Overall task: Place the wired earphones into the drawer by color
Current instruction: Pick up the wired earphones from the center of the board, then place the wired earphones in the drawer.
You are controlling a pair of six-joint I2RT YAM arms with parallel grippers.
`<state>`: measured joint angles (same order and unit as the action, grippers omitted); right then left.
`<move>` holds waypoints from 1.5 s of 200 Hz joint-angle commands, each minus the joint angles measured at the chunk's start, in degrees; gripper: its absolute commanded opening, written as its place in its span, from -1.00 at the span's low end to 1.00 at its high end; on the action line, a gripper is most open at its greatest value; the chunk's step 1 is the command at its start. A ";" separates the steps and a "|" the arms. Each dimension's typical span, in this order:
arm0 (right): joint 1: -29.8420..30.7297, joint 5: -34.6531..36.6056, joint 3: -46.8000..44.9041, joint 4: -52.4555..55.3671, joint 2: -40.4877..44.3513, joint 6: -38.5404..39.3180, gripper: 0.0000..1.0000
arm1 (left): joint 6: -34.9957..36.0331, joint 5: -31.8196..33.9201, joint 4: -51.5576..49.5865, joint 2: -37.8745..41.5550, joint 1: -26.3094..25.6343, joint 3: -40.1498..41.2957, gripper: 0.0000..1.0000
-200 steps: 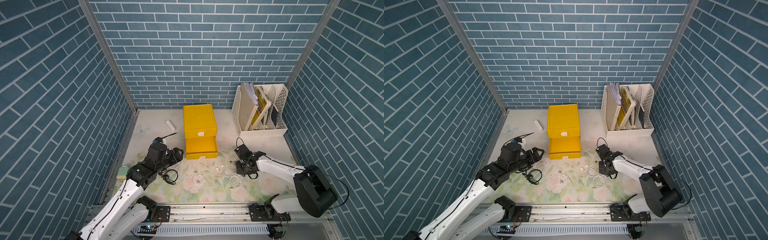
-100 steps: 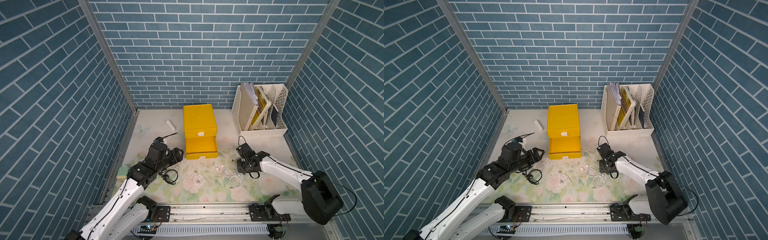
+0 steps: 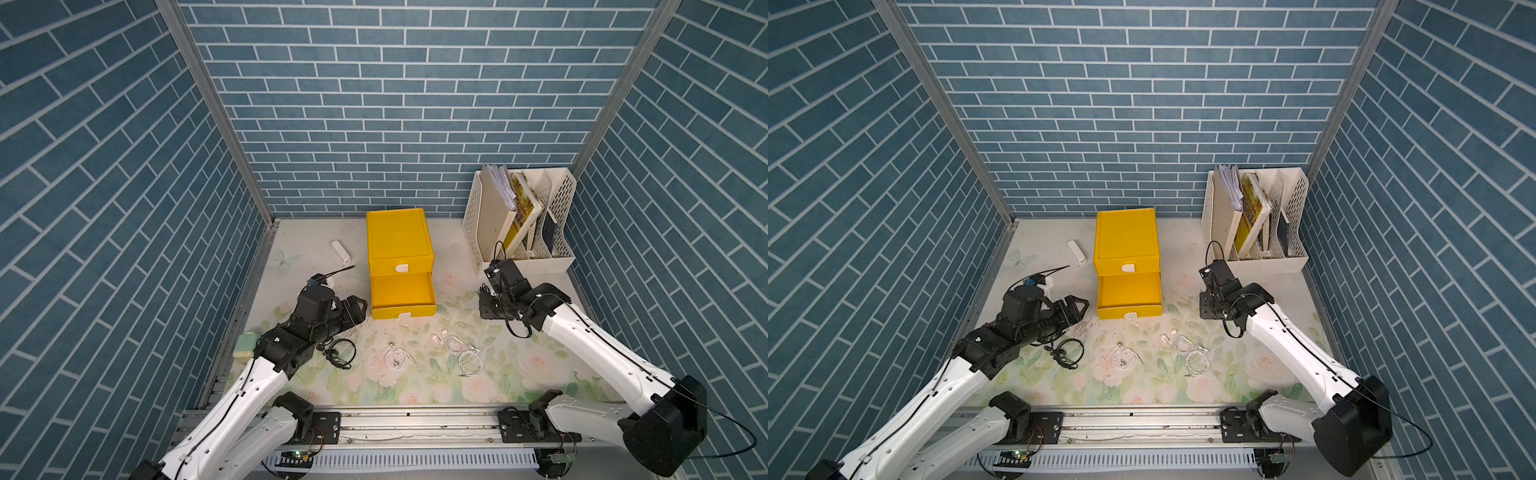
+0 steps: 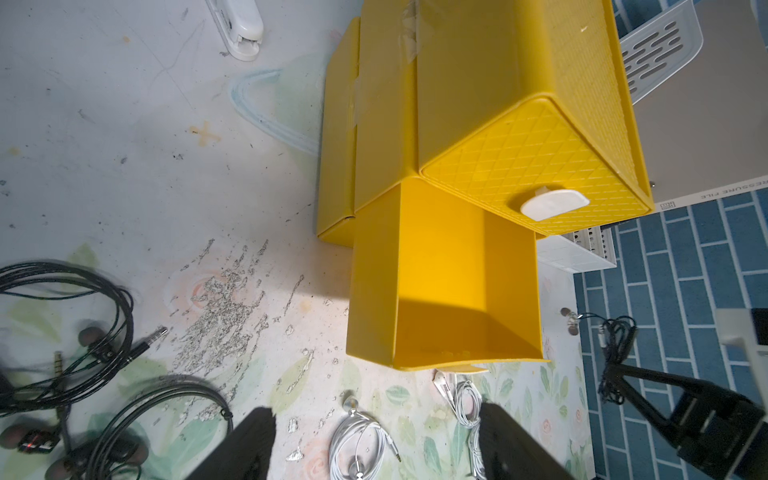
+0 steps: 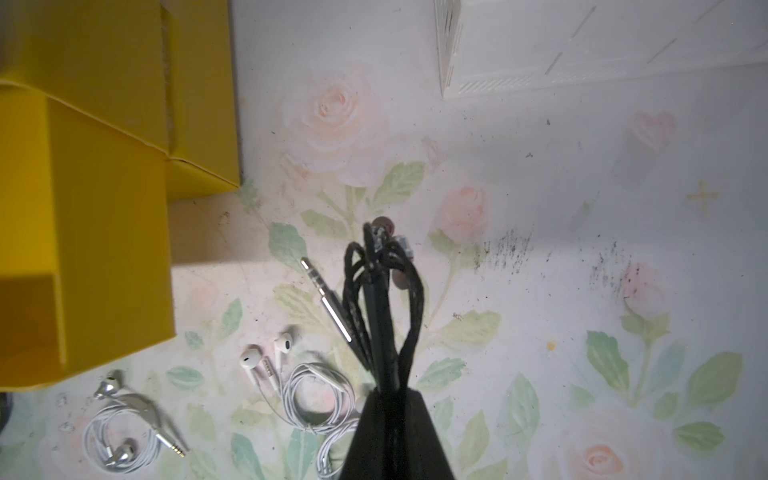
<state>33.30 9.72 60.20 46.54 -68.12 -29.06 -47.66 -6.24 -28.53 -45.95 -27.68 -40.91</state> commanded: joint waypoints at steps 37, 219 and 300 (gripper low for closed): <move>-0.12 -4.49 12.54 5.83 -0.20 2.86 -1.00 | 0.84 0.42 0.15 1.09 -0.26 -1.21 0.65; 15.30 -13.75 22.00 -5.44 -13.61 -1.44 -1.00 | 0.83 0.51 -0.03 1.43 -0.23 -1.04 0.66; 15.46 -12.72 23.52 -7.56 -21.74 2.13 -1.00 | 0.87 0.79 -0.97 2.55 -0.22 -0.84 0.66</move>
<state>48.49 -3.51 81.82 40.12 -88.40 -29.45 -47.55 -6.09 -28.67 -44.34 -27.68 -40.91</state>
